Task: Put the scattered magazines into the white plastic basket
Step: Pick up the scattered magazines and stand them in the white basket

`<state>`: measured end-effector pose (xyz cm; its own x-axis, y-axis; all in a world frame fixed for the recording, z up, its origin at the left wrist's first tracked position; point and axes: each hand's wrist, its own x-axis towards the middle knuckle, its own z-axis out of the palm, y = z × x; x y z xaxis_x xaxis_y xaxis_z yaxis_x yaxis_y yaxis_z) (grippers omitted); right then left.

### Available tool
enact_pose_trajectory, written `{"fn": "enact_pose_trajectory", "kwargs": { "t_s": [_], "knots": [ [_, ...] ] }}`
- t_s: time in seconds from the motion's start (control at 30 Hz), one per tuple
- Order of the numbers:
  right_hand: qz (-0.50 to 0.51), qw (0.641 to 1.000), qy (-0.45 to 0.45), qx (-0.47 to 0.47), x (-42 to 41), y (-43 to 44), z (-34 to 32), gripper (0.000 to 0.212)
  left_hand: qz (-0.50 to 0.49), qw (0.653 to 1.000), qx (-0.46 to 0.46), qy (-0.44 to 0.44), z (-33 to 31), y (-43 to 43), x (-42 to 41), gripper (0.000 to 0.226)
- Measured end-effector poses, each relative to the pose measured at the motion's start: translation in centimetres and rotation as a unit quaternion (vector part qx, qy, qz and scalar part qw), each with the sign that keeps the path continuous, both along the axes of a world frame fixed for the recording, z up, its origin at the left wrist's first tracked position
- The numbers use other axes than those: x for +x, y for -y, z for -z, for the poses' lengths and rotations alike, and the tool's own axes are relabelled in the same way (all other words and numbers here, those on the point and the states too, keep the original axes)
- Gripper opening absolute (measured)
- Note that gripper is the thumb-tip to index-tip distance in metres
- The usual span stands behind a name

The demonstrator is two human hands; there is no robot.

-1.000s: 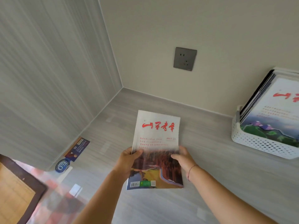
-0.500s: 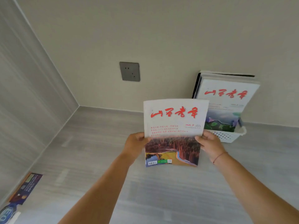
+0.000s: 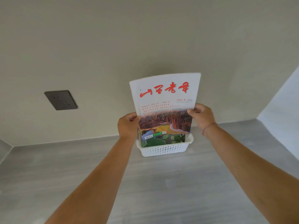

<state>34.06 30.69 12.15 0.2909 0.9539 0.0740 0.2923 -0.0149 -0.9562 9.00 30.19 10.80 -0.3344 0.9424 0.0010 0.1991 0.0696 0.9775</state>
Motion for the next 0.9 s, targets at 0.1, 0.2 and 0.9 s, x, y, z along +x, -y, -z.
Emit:
{"fn": "enact_pose_trajectory", "kwargs": {
  "t_s": [0.1,0.2,0.9],
  "knots": [
    [-0.006,0.999,0.023,-0.029,-1.3,0.6,1.6,0.017,-0.023,0.999,-0.021,-0.009,1.7,1.4,-1.0,0.015],
    [-0.011,0.998,0.019,-0.062,-2.0,1.5,3.4,0.018,-0.047,0.998,-0.041,-0.03,3.4,2.4,-1.5,0.016],
    [-0.094,0.972,-0.085,-0.197,2.8,-5.8,10.9,0.059,0.156,0.967,-0.172,0.108,9.4,-5.8,2.1,0.063]
  ]
}}
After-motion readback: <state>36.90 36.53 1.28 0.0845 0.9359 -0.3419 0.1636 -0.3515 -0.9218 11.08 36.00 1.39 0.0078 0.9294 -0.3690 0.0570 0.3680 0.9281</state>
